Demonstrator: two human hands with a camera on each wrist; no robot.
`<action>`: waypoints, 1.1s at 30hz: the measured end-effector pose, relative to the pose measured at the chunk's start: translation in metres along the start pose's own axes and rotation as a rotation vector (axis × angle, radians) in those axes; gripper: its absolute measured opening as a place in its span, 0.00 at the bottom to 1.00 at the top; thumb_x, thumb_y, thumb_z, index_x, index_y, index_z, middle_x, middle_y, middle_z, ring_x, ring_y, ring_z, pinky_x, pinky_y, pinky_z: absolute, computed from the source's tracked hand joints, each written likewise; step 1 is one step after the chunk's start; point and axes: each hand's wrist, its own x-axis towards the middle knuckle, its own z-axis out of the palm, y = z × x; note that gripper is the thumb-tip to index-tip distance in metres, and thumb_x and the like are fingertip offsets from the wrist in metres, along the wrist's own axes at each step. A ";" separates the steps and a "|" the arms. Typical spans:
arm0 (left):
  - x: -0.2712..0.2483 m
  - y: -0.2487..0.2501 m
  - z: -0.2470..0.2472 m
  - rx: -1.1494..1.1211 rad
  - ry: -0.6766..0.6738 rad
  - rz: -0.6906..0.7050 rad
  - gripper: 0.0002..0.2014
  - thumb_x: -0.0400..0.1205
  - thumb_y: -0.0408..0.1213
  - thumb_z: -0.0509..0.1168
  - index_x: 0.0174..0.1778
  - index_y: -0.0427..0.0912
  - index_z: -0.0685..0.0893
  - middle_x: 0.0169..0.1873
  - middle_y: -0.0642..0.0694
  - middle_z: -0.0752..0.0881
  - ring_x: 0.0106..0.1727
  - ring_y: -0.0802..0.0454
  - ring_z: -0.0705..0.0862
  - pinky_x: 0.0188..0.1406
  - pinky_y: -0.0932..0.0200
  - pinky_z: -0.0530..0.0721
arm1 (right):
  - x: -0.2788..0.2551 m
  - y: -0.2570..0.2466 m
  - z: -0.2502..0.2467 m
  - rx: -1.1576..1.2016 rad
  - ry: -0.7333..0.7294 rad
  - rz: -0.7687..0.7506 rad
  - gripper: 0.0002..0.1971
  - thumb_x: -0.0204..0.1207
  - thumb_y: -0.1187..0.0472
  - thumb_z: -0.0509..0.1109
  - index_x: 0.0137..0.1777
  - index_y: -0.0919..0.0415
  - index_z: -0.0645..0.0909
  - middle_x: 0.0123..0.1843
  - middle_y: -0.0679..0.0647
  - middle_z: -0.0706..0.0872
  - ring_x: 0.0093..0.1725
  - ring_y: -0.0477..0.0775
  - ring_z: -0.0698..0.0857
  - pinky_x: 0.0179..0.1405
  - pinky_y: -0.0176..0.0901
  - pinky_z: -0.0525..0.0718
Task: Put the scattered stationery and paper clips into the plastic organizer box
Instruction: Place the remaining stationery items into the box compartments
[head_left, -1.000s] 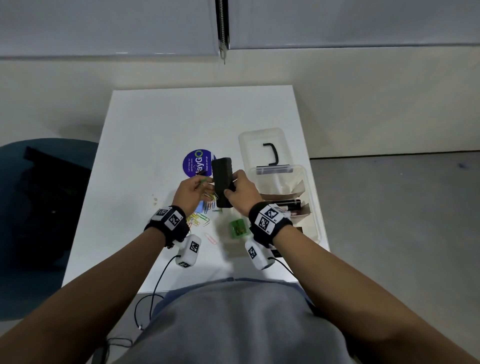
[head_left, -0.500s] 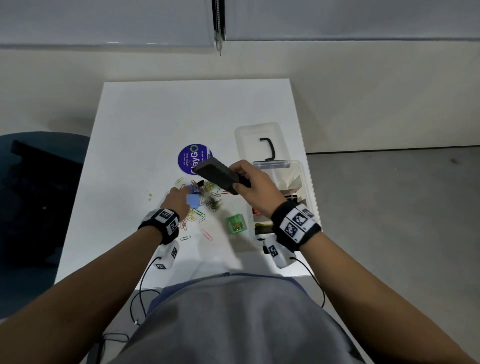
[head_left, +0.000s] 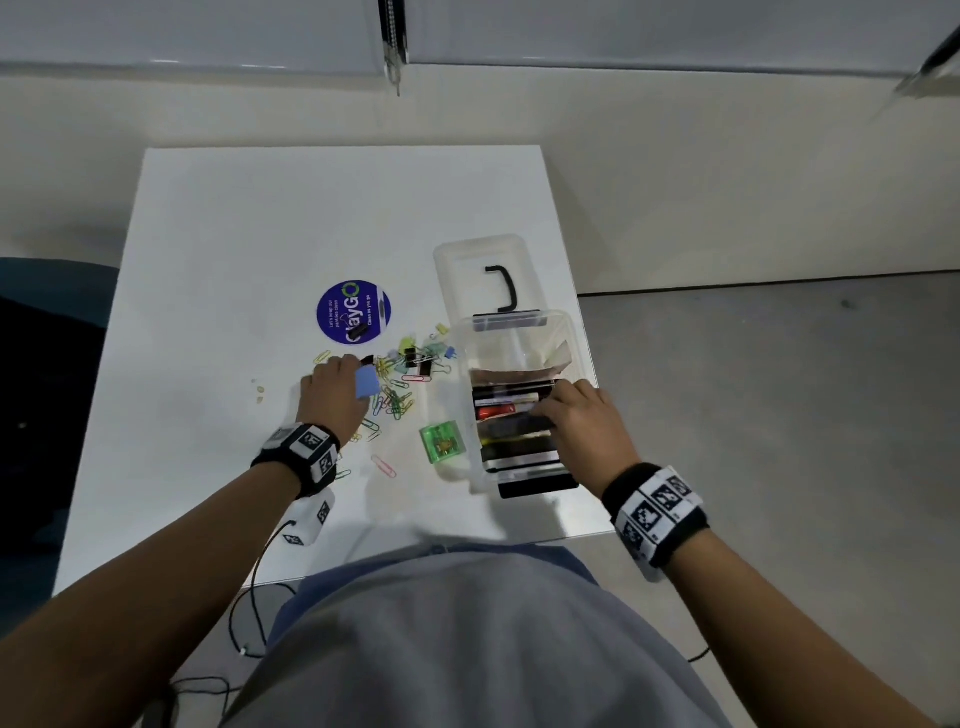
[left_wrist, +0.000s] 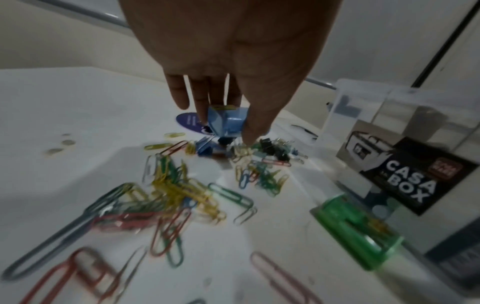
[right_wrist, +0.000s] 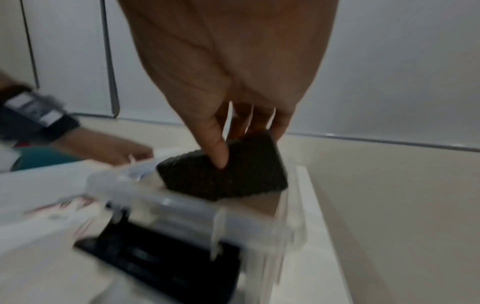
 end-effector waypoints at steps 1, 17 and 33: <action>0.000 0.006 -0.003 -0.085 -0.023 0.017 0.24 0.76 0.38 0.71 0.66 0.36 0.74 0.57 0.36 0.82 0.57 0.35 0.81 0.54 0.44 0.78 | 0.000 -0.003 0.007 -0.008 0.010 -0.009 0.21 0.64 0.75 0.73 0.54 0.53 0.88 0.47 0.51 0.85 0.49 0.58 0.82 0.49 0.49 0.80; -0.012 0.061 0.028 -0.163 -0.203 0.208 0.26 0.81 0.37 0.60 0.77 0.48 0.67 0.64 0.41 0.82 0.64 0.38 0.79 0.70 0.43 0.67 | 0.010 -0.015 0.030 -0.089 -0.295 -0.011 0.20 0.74 0.75 0.64 0.65 0.63 0.82 0.59 0.61 0.83 0.55 0.65 0.86 0.48 0.53 0.85; -0.034 0.067 0.044 0.121 -0.310 0.310 0.33 0.77 0.57 0.68 0.74 0.47 0.67 0.57 0.38 0.77 0.53 0.39 0.81 0.48 0.50 0.81 | 0.027 -0.017 0.035 -0.060 -0.545 0.099 0.19 0.78 0.70 0.61 0.68 0.68 0.77 0.70 0.66 0.76 0.63 0.65 0.83 0.59 0.51 0.81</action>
